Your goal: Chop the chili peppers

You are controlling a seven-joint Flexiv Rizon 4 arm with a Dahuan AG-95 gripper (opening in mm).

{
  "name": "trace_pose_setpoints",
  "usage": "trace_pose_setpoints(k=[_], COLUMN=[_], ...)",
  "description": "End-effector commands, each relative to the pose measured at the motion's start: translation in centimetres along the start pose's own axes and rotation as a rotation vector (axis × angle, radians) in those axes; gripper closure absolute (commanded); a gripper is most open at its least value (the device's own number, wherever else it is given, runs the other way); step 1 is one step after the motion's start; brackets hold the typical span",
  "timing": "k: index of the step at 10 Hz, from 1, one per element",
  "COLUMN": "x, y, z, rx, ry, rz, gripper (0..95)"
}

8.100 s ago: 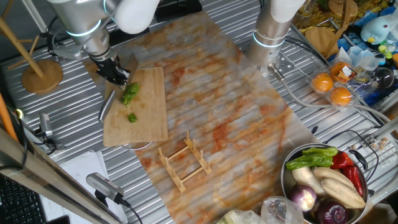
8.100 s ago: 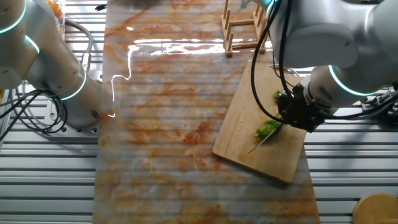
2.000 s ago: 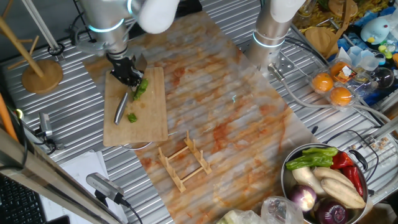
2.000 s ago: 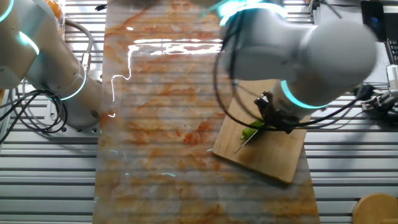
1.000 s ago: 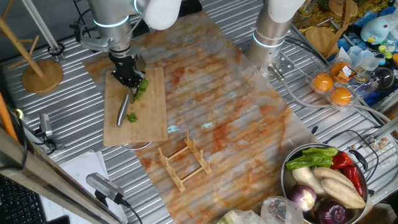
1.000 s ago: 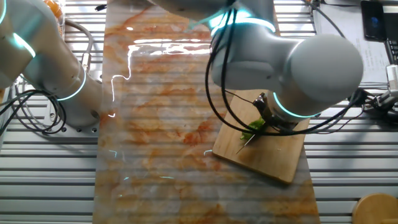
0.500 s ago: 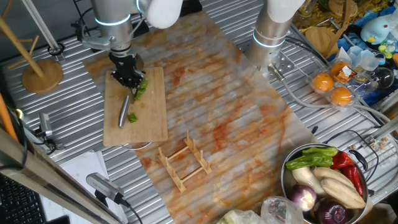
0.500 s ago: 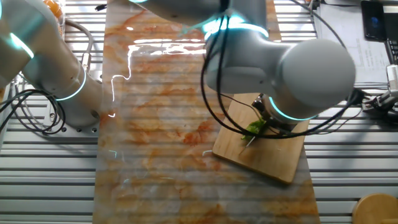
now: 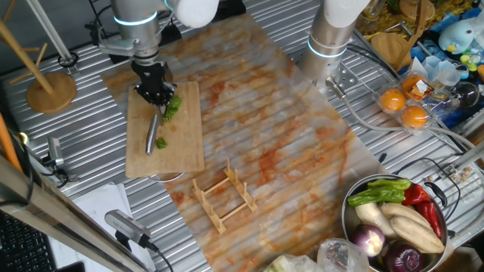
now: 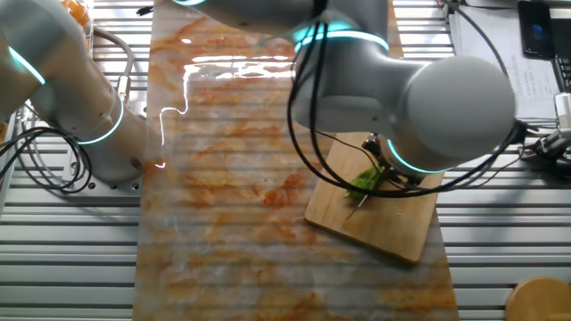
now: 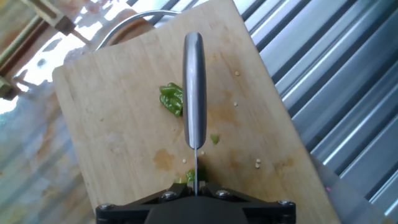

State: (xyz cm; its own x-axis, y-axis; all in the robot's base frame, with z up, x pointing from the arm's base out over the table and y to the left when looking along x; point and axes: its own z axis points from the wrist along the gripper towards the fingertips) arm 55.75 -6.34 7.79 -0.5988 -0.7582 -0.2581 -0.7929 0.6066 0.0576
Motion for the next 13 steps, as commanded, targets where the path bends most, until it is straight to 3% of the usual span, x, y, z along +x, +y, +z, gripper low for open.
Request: trace_pose_setpoints(k=[1, 3, 6, 7, 9, 13], x=[-0.1, -0.1, 0.5, 0.8, 1.1, 0.8], y=[0.0, 0.3, 0.8, 0.9, 0.9, -0.1], z=[-0.2, -0.8, -2.0, -2.2, -2.8, -3.4], rx=[-0.017, -0.013, 0.009, 0.016, 0.044, 0.067], ry=[0.038, 0.059, 0.144, 0.159, 0.180, 0.206], rz=[0.022, 0.026, 0.023, 0.022, 0.008, -0.009], gripper=[95.0, 95.0, 95.0, 95.0, 95.0, 95.0])
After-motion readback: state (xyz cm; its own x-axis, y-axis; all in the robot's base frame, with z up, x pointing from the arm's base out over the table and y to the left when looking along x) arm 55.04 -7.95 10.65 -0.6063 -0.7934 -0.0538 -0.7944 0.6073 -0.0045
